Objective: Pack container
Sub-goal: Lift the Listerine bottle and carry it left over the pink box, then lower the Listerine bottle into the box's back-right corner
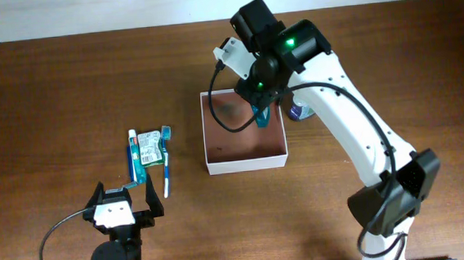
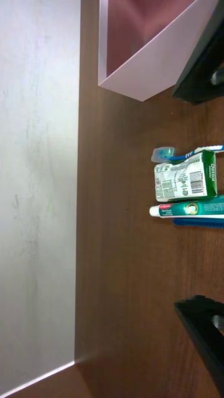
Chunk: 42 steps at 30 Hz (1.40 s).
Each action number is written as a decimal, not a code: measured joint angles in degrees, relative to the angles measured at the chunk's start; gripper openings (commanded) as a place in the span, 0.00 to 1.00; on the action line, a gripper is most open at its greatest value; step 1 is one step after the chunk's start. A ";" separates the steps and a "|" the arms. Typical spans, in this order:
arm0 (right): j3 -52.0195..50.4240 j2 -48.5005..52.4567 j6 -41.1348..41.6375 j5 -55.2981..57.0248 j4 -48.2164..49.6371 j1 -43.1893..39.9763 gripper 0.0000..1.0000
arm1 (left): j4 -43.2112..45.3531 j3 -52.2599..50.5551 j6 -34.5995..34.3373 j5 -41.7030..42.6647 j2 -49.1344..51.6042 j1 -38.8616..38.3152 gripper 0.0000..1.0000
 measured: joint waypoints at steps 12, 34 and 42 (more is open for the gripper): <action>0.00 1.97 -0.17 0.15 0.81 -2.62 0.11 | 0.00 0.00 -0.02 0.00 0.00 0.00 1.00; 0.00 7.23 -0.17 0.15 2.10 -3.80 0.11 | 0.00 0.00 0.00 0.00 0.00 0.00 0.99; 0.00 8.22 -0.20 0.15 3.80 -3.80 0.11 | 0.00 0.00 0.00 0.00 0.00 0.00 1.00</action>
